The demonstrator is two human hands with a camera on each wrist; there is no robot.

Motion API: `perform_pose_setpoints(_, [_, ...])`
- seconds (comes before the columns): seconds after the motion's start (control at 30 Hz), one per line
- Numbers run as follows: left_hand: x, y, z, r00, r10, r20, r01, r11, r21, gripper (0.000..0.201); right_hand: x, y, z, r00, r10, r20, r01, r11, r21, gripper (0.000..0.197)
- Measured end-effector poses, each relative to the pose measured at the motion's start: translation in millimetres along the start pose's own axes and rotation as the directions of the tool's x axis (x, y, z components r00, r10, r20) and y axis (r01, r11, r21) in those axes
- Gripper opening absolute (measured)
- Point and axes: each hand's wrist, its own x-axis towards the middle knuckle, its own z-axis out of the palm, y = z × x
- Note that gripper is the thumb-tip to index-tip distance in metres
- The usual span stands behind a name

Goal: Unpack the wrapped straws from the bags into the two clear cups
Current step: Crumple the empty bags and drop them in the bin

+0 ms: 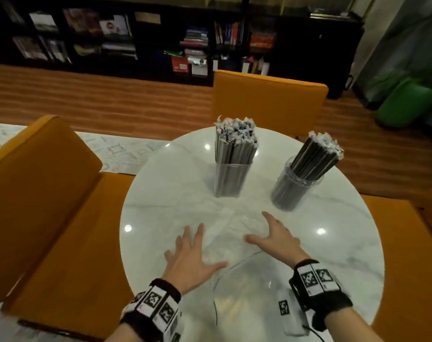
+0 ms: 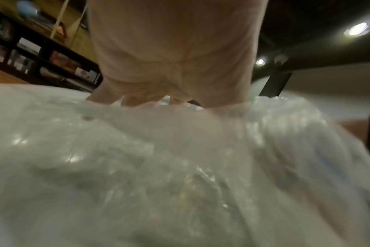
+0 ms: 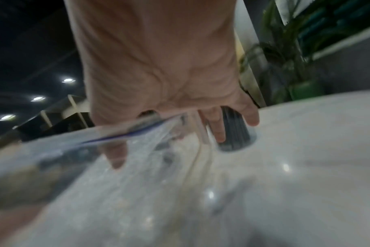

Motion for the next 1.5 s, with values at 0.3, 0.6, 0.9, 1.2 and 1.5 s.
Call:
perform_pose_setpoints(0.3, [29.6,-17.8,28.6,0.993,-0.106,-0.053,0.109,0.992,0.07,0.114,-2.4,-32.2,39.1,0.964,-0.109,0.241,-0.059,0.799,0.599,0.061])
perform_pose_setpoints(0.6, [24.4,6.9,-6.7,0.962,0.168,-0.216,-0.188,0.979,-0.079,0.052,-38.6,-52.5,4.7,0.95,-0.3,0.085,0.297,0.954,0.047,0.076])
perform_pose_setpoints(0.9, [-1.0,45.4,-54.0,0.967,0.205,-0.154,-0.218,0.344,-0.913,0.034,-44.4,-47.6,-8.9,0.945,-0.326,0.011,0.195,0.592,0.782,0.066])
perform_pose_setpoints(1.2, [-0.7,46.9,-81.0,0.912,0.406,0.056,-0.061,0.268,-0.962,0.075,-39.0,-55.8,-21.5,0.808,-0.299,-0.508,0.448,0.872,0.198,0.049])
perform_pose_setpoints(1.5, [15.2,55.4,-57.6,0.856,0.482,0.185,-0.096,0.501,-0.86,0.069,-68.7,-42.6,-41.5,0.913,-0.352,-0.206,0.407,0.821,0.401,0.028])
